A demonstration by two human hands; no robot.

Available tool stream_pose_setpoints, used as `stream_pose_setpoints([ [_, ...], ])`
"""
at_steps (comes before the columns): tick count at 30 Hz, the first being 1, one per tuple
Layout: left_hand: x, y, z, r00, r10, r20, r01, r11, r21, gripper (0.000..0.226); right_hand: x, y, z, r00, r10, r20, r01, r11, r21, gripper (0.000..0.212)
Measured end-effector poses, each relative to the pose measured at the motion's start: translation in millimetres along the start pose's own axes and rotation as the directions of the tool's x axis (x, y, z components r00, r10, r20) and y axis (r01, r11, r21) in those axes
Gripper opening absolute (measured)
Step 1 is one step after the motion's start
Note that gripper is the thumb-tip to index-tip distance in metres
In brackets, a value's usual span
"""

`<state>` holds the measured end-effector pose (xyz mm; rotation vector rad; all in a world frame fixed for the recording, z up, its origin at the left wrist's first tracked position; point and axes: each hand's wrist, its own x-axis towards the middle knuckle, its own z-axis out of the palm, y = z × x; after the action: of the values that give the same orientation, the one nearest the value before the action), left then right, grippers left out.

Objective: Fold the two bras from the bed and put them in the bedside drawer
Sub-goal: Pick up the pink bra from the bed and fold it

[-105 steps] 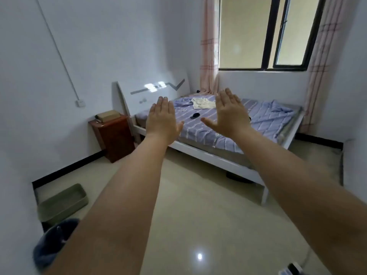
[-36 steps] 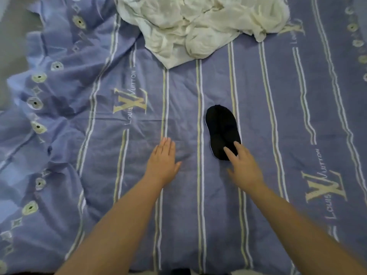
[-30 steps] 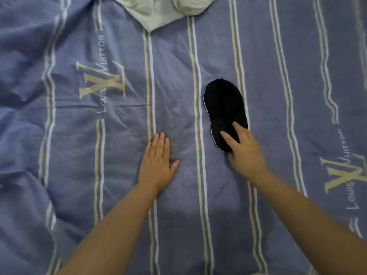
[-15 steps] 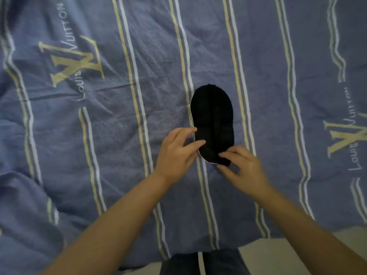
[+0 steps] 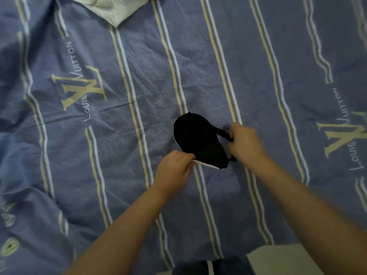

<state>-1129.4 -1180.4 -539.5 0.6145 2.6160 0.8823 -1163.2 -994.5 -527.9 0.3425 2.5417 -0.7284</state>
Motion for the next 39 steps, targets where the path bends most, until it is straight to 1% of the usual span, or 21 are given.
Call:
stream_pose_setpoints([
  [3,1.4,-0.2,-2.2,0.988,-0.155,-0.023,0.151,0.981,-0.119,0.023,7.2,3.6,-31.3,0.985,0.036,-0.169,-0.019,0.995,0.102,0.022],
  [5,4.6,-1.5,-0.9,0.957,-0.289,-0.017,0.277,0.931,-0.236,0.018,15.1,-0.8,-45.9,0.967,0.083,-0.241,-0.026,0.973,0.229,0.034],
  [6,8.7,-2.6,0.5,0.927,-0.375,-0.018,0.355,0.890,-0.285,0.017,21.1,-4.6,-49.6,0.967,0.128,-0.219,-0.043,0.934,0.354,0.038],
  [7,14.4,-3.9,2.3,0.888,-0.460,-0.013,0.432,0.843,-0.321,0.016,27.1,-9.0,-50.8,0.971,0.186,-0.153,-0.079,0.848,0.525,0.038],
  [9,26.9,-6.4,7.1,0.812,-0.584,0.010,0.555,0.766,-0.324,0.016,39.4,-18.1,-46.8,0.956,0.287,0.055,-0.220,0.585,0.781,0.032],
  [10,32.0,-7.1,9.3,0.784,-0.620,-0.008,0.592,0.752,-0.290,0.016,43.6,-21.5,-42.5,0.947,0.294,0.128,-0.269,0.511,0.816,0.028],
  [11,35.7,-7.3,11.1,0.761,-0.646,-0.057,0.616,0.748,-0.245,0.016,47.2,-23.3,-36.7,0.944,0.286,0.164,-0.292,0.491,0.821,0.024],
  [13,40.0,-5.4,13.3,0.721,-0.674,-0.164,0.647,0.738,-0.192,0.016,51.3,-22.4,-22.0,0.956,0.252,0.148,-0.266,0.539,0.799,0.012],
  [14,41.3,-3.5,14.3,0.709,-0.681,-0.183,0.653,0.732,-0.194,0.016,51.6,-19.7,-14.9,0.964,0.236,0.122,-0.241,0.588,0.772,0.019],
  [15,41.8,-1.2,15.0,0.712,-0.681,-0.172,0.650,0.731,-0.208,0.016,50.7,-16.2,-8.4,0.974,0.216,0.073,-0.202,0.662,0.722,0.026],
  [17,41.6,1.9,16.7,0.733,-0.670,-0.117,0.619,0.728,-0.293,0.023,43.3,-13.4,-0.5,0.989,0.109,-0.102,-0.040,0.852,0.522,0.033],
  [19,42.2,2.5,16.1,0.738,-0.673,-0.049,0.611,0.698,-0.373,0.046,31.8,-12.8,3.8,0.970,-0.071,-0.231,0.144,0.939,0.313,0.040],
  [20,42.8,1.5,15.6,0.741,-0.671,-0.022,0.619,0.695,-0.365,0.052,26.5,-12.5,5.8,0.951,-0.164,-0.261,0.222,0.952,0.210,0.043],
  [21,43.2,-0.2,15.3,0.754,-0.657,-0.006,0.620,0.714,-0.325,0.051,22.2,-11.8,8.3,0.926,-0.261,-0.271,0.298,0.949,0.105,0.044],
  [23,43.6,-3.6,14.2,0.795,-0.607,-0.006,0.585,0.768,-0.259,0.036,16.7,-8.9,14.2,0.874,-0.419,-0.245,0.415,0.907,-0.069,0.042],
  [26,40.2,-3.7,8.8,0.869,-0.496,0.009,0.481,0.838,-0.259,0.027,14.1,-6.6,16.5,0.834,-0.515,-0.199,0.487,0.856,-0.172,0.042],
  [28,34.0,-2.4,1.1,0.903,-0.427,0.048,0.419,0.851,-0.318,0.023,17.4,-8.2,11.5,0.820,-0.557,-0.132,0.526,0.824,-0.212,0.041],
  [31,27.3,1.9,-21.8,0.893,-0.440,0.095,0.433,0.779,-0.455,0.017,20.9,-17.1,-4.5,0.834,-0.549,0.061,0.551,0.821,-0.149,0.029],
  [32,26.2,5.2,-30.8,0.890,-0.448,0.091,0.433,0.764,-0.478,0.018,18.9,-22.2,-11.3,0.831,-0.550,0.087,0.557,0.825,-0.099,0.026],
  [35,23.2,24.0,-60.2,0.895,-0.445,0.023,0.382,0.741,-0.552,0.028,1.8,-43.2,-36.4,0.857,-0.513,0.055,0.504,0.855,0.124,0.022],
  [39,19.2,60.1,-112.2,0.935,-0.348,-0.070,0.249,0.785,-0.567,0.016,-26.9,-73.0,-91.6,0.906,-0.421,0.047,0.362,0.827,0.430,0.022],
])
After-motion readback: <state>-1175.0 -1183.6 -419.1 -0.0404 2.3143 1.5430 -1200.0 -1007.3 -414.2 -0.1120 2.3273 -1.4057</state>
